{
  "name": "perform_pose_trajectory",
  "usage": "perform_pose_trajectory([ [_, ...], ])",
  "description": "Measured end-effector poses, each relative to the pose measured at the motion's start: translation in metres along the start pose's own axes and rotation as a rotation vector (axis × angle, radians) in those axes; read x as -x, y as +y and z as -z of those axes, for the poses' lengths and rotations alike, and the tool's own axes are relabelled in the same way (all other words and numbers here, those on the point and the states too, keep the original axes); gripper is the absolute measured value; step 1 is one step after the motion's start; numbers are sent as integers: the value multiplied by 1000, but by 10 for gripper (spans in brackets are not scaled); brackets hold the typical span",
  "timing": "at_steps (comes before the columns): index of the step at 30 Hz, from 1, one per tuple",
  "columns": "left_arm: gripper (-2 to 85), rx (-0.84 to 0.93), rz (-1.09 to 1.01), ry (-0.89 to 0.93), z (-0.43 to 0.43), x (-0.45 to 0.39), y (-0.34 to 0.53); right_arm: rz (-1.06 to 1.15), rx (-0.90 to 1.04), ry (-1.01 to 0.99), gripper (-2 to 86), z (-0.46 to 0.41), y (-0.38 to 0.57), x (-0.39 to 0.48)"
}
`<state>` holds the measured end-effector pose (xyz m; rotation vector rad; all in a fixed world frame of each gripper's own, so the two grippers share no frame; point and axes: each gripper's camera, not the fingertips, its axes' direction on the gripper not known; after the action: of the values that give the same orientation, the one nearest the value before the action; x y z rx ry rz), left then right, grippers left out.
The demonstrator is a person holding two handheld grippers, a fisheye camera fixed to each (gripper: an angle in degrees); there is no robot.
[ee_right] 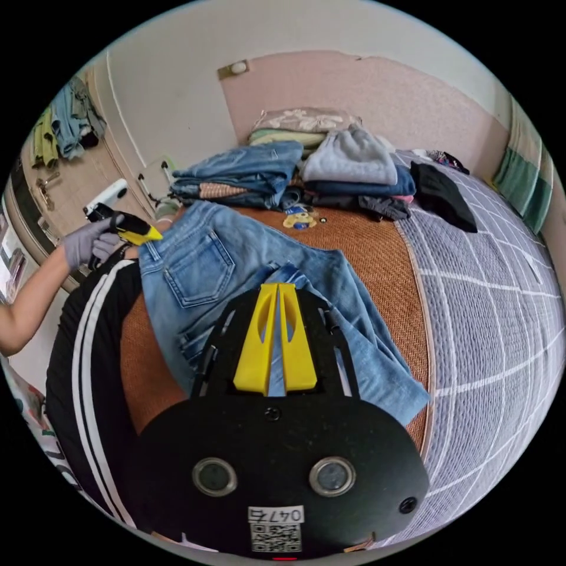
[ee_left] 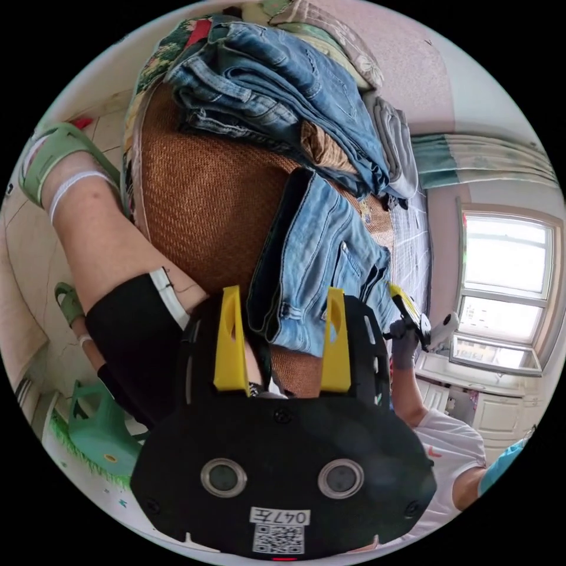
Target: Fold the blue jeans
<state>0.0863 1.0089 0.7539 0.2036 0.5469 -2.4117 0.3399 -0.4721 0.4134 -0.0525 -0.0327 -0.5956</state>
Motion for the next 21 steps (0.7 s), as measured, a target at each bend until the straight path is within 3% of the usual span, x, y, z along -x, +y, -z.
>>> perform_pose_trajectory([
  [4,178,60,-47,-46,6,-30,-2,-14,-52,-48,-11,10,23,5],
  [7,104,87,-58,-116,12,-46,-5,-25,-51,-111,-12,4,38,7],
  [12,50,-25,-80,57,58,-80,5,91,-5,-151,-11,-22,54,29],
  [16,46,-134,-194,37,106,-176,24,202,114,-169,-6,-66,72,50],
  [21,45,-182,-456,-110,119,-366,50,111,133,-315,-7,-103,96,34],
])
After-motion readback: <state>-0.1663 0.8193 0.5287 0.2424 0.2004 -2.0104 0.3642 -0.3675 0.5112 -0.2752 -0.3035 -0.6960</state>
